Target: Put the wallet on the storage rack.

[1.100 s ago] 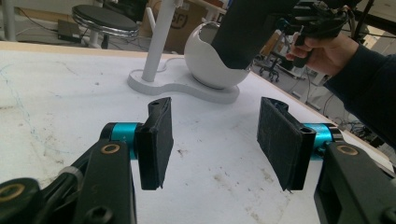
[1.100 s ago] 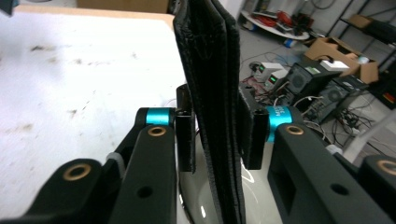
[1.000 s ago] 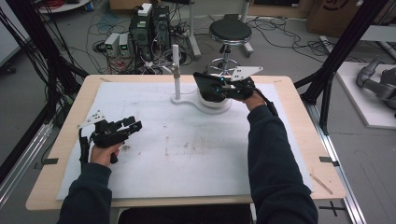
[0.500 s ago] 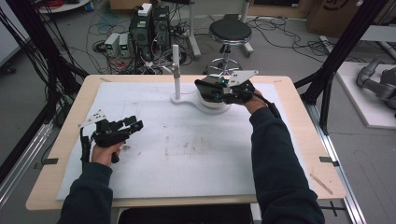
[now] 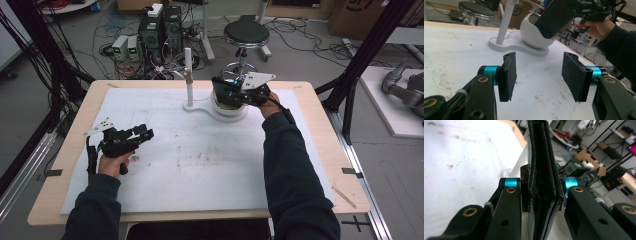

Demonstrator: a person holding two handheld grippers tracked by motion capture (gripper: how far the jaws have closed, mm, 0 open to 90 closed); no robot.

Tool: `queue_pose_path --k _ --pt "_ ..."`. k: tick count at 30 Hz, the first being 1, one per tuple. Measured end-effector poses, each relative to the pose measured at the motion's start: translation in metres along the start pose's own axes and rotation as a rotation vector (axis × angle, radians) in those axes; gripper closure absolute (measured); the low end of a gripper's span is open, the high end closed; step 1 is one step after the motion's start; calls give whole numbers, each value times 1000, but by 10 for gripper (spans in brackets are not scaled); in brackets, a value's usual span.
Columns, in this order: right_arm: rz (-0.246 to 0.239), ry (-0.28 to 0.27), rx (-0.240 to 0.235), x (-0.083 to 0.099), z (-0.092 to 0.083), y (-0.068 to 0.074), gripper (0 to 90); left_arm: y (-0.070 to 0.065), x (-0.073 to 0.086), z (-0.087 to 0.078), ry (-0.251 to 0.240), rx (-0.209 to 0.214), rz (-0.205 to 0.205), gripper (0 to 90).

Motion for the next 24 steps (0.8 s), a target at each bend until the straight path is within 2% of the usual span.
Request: queue_pose_path --k 5,7,10,13,14,17,22,24 --pt "-40 -12 14 3 7 -5 761 2 2 1 3 0 -13 453" --pt "-55 8 8 8 9 -5 760 2 2 1 4 -1 -14 452" --pt "-58 2 -18 9 7 -2 758 1 2 1 4 3 -15 453" --pt "-59 6 -72 12 2 6 744 0 2 1 5 6 -14 453" --pt "-58 5 -77 14 0 7 737 0 2 1 4 5 -12 453" --pt "-29 26 -123 20 -6 12 714 -1 2 0 0 7 -16 452" --pt "-35 71 -152 23 -9 21 674 -1 1 0 -2 10 -18 452" --pt "-17 76 -155 25 -10 24 652 -1 1 -1 -4 7 -15 452"
Point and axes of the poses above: each handheld gripper's, and its own axes: z roughly forward along the jaws, x roughly out of its underside, y roughly to its left, the point moved 9 cm from there along z, roughly forward along the jaws, and after that the axes turned 8 degrees about y, right-handed, at the moved point
